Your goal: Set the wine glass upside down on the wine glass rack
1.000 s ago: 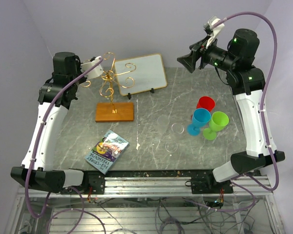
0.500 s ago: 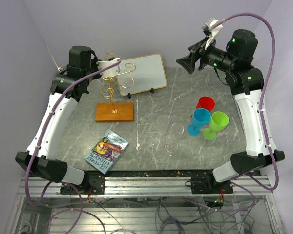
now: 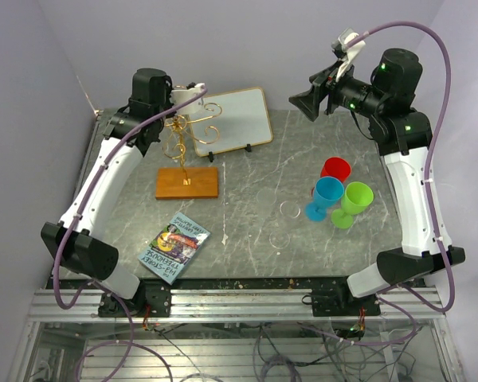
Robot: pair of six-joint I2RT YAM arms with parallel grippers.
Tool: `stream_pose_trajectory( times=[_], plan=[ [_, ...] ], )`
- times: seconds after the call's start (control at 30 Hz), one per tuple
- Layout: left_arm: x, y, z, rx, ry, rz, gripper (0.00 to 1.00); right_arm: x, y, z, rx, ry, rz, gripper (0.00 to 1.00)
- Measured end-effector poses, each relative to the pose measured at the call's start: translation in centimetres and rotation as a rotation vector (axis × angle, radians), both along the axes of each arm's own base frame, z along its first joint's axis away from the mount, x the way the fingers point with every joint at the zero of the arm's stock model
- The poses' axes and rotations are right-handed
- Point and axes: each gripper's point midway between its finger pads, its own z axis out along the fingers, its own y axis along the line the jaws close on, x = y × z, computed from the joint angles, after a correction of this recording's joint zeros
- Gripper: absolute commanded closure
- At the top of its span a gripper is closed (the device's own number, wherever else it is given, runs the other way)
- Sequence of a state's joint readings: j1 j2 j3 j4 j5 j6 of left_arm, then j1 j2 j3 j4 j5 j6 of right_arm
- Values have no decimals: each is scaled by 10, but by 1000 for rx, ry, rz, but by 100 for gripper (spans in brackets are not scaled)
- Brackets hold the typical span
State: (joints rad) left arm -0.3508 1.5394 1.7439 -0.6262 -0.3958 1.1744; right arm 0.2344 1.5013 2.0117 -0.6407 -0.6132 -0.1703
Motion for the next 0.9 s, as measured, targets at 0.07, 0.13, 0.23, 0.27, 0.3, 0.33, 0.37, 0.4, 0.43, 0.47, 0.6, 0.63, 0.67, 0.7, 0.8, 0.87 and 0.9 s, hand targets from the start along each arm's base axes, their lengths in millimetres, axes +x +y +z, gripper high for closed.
stream_pose_trajectory(
  times=[0.07,0.13,0.23,0.27,0.3,0.33,0.37,0.4,0.43,0.47,0.6,0.63,0.67,0.7,0.8,0.87,0.9],
  plan=[
    [1,4,3,2,-16,28,93,0,0,0,0,0,0,25],
    [0,7,6,-1,-31,50,93,0,0,0,0,-1,0,25],
    [-1,12,9,-8,-46,84,93,0,-1,0,0,0,-2,24],
    [-1,14,9,-9,-47,95,93,0,-1,0,0,1,-2,24],
    [-2,15,9,-10,-49,106,93,0,-1,-1,0,2,-3,24],
    [-2,16,9,-10,-51,113,93,1,-1,-1,0,3,-3,24],
    [-3,18,10,-11,-53,123,93,1,-1,-1,0,3,-3,24],
    [-3,19,10,-12,-54,130,93,1,-1,-2,-1,5,-3,24],
    [-4,19,10,-13,-55,135,93,1,-2,-2,-1,5,-4,24],
    [-4,21,10,-14,-56,144,93,1,-2,-2,-1,4,-4,24],
    [-6,24,9,-15,-55,168,92,-1,-2,-2,0,4,-5,24],
    [-7,25,8,-15,-51,172,92,-1,-3,-1,0,2,-5,23],
    [-8,25,6,-14,-44,174,92,-2,-3,0,0,0,-5,23],
    [-9,26,5,-13,-37,175,92,-2,-3,1,1,-2,-7,23],
    [-12,26,4,-13,-28,174,92,-4,-4,2,1,-7,-8,23],
    [-16,27,6,-15,-31,173,92,-4,-5,1,-1,-6,-10,23],
    [-17,28,8,-17,-34,172,92,-4,-5,0,-2,-4,-10,23]
  ],
)
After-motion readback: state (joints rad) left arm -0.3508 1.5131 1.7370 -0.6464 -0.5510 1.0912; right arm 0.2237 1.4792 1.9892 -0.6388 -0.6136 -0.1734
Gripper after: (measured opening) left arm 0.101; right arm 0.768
